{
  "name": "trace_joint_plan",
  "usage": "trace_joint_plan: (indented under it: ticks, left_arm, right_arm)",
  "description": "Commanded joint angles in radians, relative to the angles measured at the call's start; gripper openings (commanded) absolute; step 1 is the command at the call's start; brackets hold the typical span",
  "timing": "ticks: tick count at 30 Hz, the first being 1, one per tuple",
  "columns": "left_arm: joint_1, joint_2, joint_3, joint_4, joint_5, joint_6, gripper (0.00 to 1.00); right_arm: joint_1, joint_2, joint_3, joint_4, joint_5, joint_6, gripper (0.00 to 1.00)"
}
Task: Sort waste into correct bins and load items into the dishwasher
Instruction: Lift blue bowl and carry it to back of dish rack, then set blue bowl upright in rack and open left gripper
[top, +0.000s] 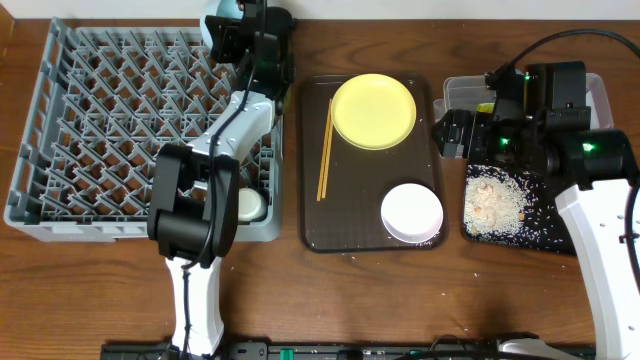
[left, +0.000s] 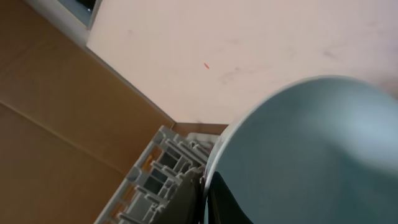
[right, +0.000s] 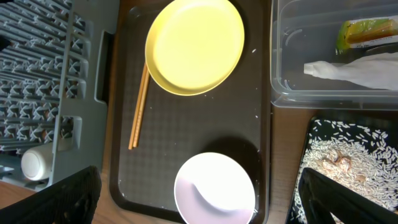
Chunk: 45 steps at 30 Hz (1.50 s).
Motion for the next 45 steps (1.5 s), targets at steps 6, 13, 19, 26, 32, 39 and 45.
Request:
trace_joint_plan:
  ticks: [6, 13, 19, 26, 32, 39, 45]
  left_arm:
    - [0.011, 0.067, 0.010, 0.062, 0.036, 0.045, 0.07]
    - [0.016, 0.072, 0.010, 0.174, 0.034, 0.174, 0.07]
    - [0.016, 0.072, -0.002, 0.166, 0.034, 0.193, 0.07]
    - [0.016, 0.072, -0.042, 0.162, 0.030, 0.193, 0.07]
    - [0.010, 0.072, -0.044, 0.147, -0.007, 0.193, 0.08]
    - [-0.005, 0.072, -0.044, 0.055, -0.047, 0.192, 0.17]
    - [-0.037, 0.072, -0.044, -0.019, -0.053, 0.192, 0.36]
  right_arm:
    - [-0.005, 0.001, 0.005, -0.001, 0.003, -0.013, 0.99]
    - [-0.005, 0.001, 0.005, -0.001, 0.003, -0.013, 0.99]
    - [-0.005, 0.001, 0.005, -0.001, 0.003, -0.013, 0.99]
    - [-0.005, 0.001, 0.005, -0.001, 0.003, -0.013, 0.99]
    - [-0.005, 0.001, 0.005, -0.001, 0.003, -0.013, 0.99]
    - [-0.005, 0.001, 0.005, -0.001, 0.003, -0.013, 0.99]
    - [-0.005, 0.001, 0.005, -0.001, 0.003, -0.013, 0.99]
